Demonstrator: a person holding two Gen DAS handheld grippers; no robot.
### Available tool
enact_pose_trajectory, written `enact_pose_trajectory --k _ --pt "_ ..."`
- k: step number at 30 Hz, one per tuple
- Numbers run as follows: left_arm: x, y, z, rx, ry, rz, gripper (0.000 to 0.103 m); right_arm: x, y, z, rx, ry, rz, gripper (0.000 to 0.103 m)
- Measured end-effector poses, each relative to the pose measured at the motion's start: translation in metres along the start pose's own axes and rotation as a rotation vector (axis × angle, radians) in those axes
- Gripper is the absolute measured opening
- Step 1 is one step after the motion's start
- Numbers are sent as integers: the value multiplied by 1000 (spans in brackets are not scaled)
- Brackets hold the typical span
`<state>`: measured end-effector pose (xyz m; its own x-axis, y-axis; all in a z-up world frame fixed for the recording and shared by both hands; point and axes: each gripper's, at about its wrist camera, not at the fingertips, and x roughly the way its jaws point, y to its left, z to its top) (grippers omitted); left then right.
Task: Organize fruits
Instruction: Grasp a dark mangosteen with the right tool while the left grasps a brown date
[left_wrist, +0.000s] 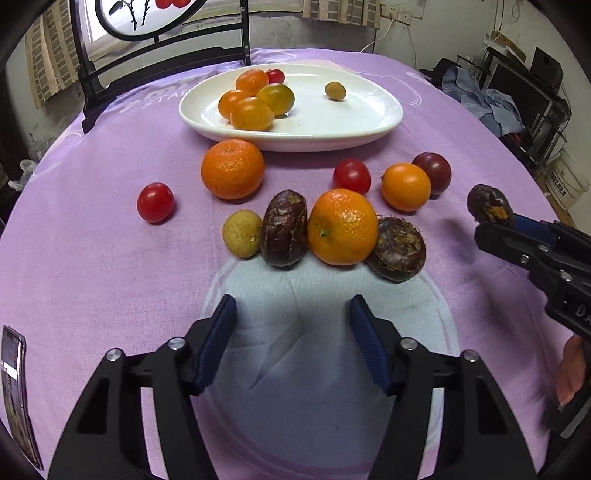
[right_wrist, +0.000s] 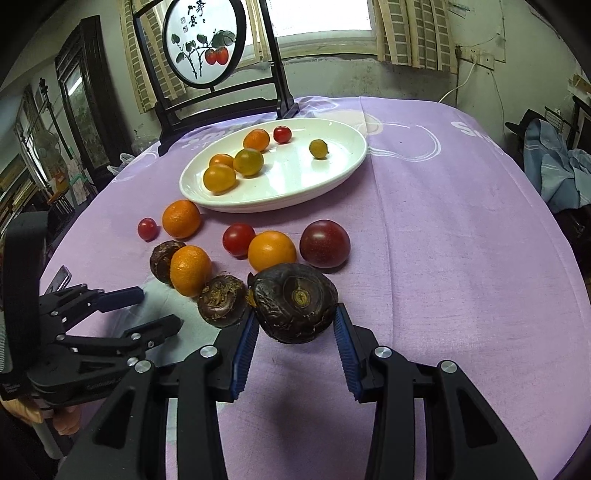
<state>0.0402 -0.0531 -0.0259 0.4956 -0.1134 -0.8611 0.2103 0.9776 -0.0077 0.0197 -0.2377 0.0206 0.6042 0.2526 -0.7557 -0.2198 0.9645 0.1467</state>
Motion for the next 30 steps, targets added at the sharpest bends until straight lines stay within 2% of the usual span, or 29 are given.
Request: enact_pose_trajectory --k 6,10,11,13,22,30 --pt "8 3 14 32 -5 14 54 -5 6 -1 -16 -8 19 42" --pt "8 7 25 30 -13 -38 29 -5 5 -1 -17 -7 19 42" --pt "8 8 27 32 -23 -36 27 -5 5 -1 -17 -4 18 42" --pt "7 9 33 23 -52 -41 27 -3 6 -1 -19 -1 16 42" --pt "14 9 36 3 -59 -42 26 -1 5 -1 -17 3 13 42" --pt "-23 16 25 2 -108 -65 26 -1 8 -2 -25 -6 26 42"
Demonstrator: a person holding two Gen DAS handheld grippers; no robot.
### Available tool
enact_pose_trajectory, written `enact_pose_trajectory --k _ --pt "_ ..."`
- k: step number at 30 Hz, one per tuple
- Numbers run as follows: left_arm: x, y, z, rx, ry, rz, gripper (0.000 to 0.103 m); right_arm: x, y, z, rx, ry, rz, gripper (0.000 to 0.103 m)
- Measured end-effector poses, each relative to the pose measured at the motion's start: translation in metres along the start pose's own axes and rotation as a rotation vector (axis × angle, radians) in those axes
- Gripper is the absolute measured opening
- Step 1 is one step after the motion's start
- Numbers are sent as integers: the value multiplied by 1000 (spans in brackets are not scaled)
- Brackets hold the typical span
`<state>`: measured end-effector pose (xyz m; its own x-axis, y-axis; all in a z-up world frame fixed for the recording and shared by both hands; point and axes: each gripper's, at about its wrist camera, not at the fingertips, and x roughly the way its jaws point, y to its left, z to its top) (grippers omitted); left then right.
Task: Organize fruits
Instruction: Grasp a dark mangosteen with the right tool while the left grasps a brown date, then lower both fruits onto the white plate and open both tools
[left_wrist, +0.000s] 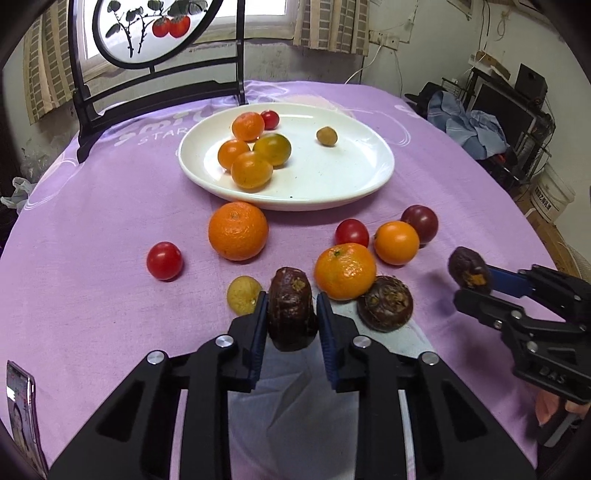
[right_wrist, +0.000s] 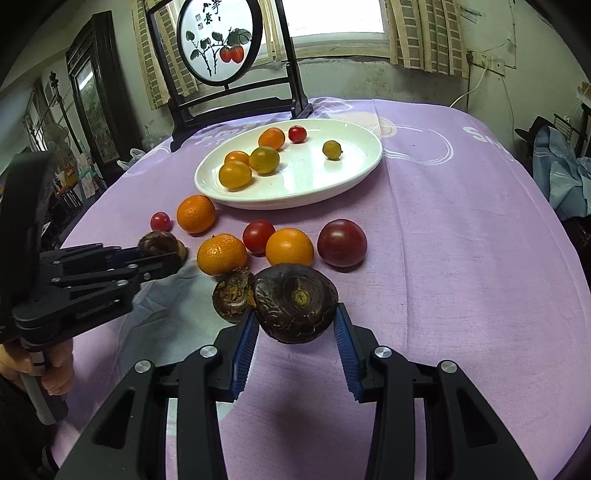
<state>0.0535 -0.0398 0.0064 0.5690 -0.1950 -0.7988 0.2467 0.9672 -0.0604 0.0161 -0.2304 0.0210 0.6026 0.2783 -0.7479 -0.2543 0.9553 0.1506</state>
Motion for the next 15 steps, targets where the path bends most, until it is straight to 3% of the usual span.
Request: enact_pose_trajectory --k 7,15 --pt "-25 7 10 -6 -31 9 25 -14 9 9 -14 -55 5 42" --pt "-13 -5 69 -79 -53 9 25 -19 19 61 -126 -131 -40 42"
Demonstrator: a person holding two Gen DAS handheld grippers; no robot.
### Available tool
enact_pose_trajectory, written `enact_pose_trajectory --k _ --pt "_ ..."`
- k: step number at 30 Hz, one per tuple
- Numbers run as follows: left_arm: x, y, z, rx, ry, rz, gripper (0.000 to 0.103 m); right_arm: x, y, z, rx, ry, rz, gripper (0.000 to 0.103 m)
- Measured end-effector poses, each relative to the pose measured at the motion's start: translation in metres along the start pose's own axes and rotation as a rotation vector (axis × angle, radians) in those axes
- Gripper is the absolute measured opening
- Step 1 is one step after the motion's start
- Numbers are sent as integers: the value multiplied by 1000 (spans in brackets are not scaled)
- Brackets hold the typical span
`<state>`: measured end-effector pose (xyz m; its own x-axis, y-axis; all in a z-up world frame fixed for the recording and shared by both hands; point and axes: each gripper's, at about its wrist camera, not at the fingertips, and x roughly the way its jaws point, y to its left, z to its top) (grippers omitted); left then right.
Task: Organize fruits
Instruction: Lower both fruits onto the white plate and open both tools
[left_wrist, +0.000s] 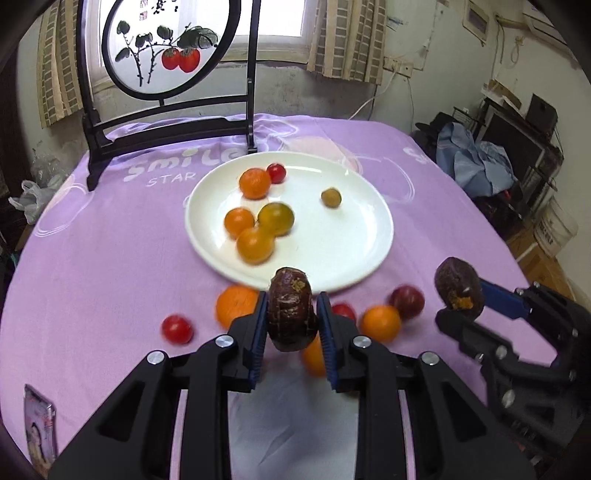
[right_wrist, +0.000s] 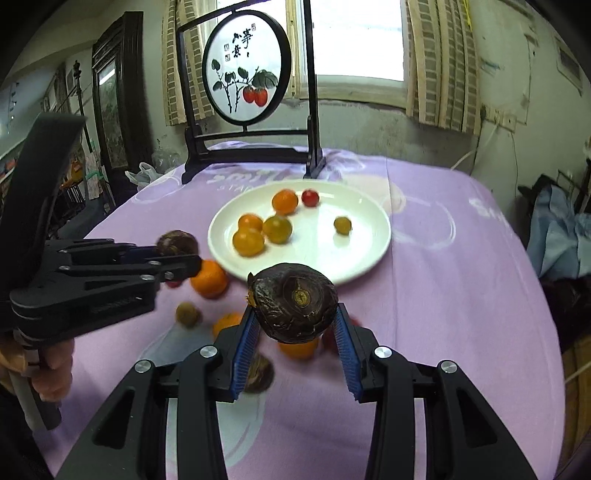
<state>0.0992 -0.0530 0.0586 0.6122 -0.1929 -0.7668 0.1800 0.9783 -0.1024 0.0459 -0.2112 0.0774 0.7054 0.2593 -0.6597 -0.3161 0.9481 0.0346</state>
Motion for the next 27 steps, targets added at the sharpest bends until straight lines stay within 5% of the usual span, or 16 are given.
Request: enact_pose_trajectory --k 8,18,21,23,27 --pt "77 -7 36 -85 77 23 25 62 -36 35 81 47 -20 42" --pt "108 1 43 -135 122 60 29 119 -53 43 123 122 -13 47" --pt "99 3 45 -148 101 53 43 115 -59 42 155 114 -22 55" --pt "87 4 45 -157 72 74 64 106 -63 39 178 108 -6 55" --pt "57 5 42 -149 15 57 70 85 -59 31 169 96 -3 56"
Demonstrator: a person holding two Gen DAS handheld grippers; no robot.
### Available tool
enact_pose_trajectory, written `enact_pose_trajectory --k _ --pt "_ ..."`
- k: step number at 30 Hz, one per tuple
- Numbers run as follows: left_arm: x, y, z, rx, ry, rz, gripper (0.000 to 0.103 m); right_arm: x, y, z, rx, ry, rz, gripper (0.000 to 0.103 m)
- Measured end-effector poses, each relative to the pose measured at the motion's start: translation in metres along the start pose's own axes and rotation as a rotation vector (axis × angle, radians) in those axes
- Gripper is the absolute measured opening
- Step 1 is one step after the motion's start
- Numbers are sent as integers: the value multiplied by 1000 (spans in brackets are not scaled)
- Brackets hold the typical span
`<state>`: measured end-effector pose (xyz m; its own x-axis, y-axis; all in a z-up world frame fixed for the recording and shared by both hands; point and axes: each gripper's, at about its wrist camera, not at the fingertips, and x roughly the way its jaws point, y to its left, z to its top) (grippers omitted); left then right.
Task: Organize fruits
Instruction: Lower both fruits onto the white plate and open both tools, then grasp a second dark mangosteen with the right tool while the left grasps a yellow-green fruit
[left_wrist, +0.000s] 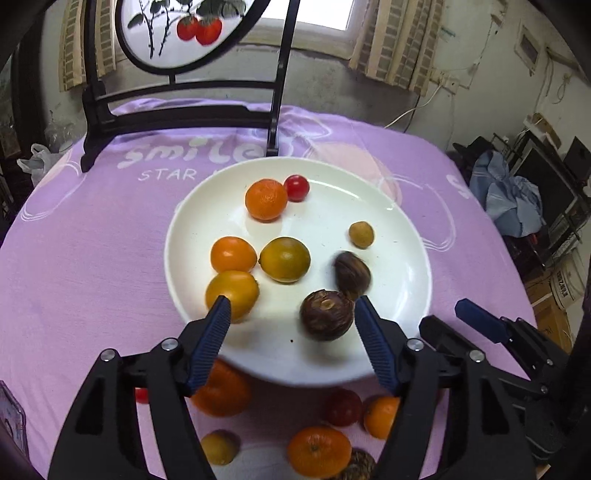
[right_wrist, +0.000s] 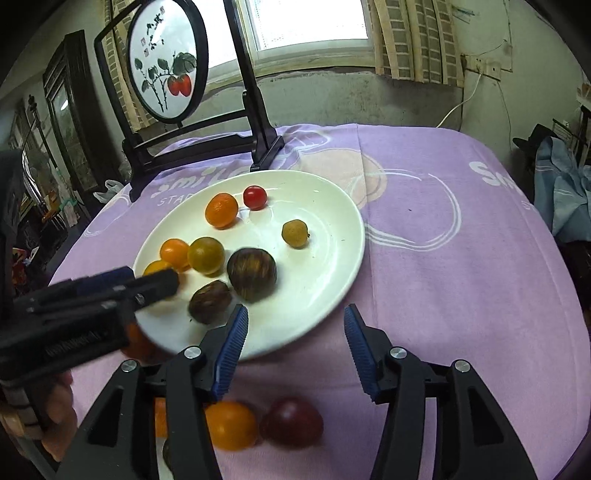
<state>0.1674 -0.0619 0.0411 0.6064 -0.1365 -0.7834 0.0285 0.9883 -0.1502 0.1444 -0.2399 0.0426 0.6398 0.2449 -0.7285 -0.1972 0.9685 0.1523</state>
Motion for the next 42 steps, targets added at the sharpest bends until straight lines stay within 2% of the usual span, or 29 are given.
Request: enact_pose_trajectory --k 2,3,6,10,13,18,27,34,38,41,42 --pt "-15 4 -7 5 -22 7 79 -12 4 -9 -19 -6 11 57" --pt "-22 6 -11 8 -31 16 80 -19 6 -15 -33 -10 12 58" --pt "-39 14 -29 29 -48 28 81 -36 14 -33 -57 -12 27 61" --pt "-51 28 -60 42 -33 46 83 -49 25 -57 -86 12 51 61" --pt "-54 37 -79 47 -18 58 88 -54 36 -71 -115 32 52 61" --pt "-54 49 -96 52 -15 81 88 -50 58 -92 -156 76 50 61" --pt "-48 66 -103 36 -17 62 89 -31 91 -108 -204 131 24 61" --pt "-42 72 -102 18 4 57 90 -17 97 -111 -209 131 -22 61" --pt "-39 73 -103 22 9 78 90 -13 99 -111 -224 132 -41 61" --pt "-36 75 -103 16 16 85 90 -12 102 -110 -238 124 -46 52" --pt "-35 75 -103 15 20 89 90 -12 102 -109 -238 118 -56 45"
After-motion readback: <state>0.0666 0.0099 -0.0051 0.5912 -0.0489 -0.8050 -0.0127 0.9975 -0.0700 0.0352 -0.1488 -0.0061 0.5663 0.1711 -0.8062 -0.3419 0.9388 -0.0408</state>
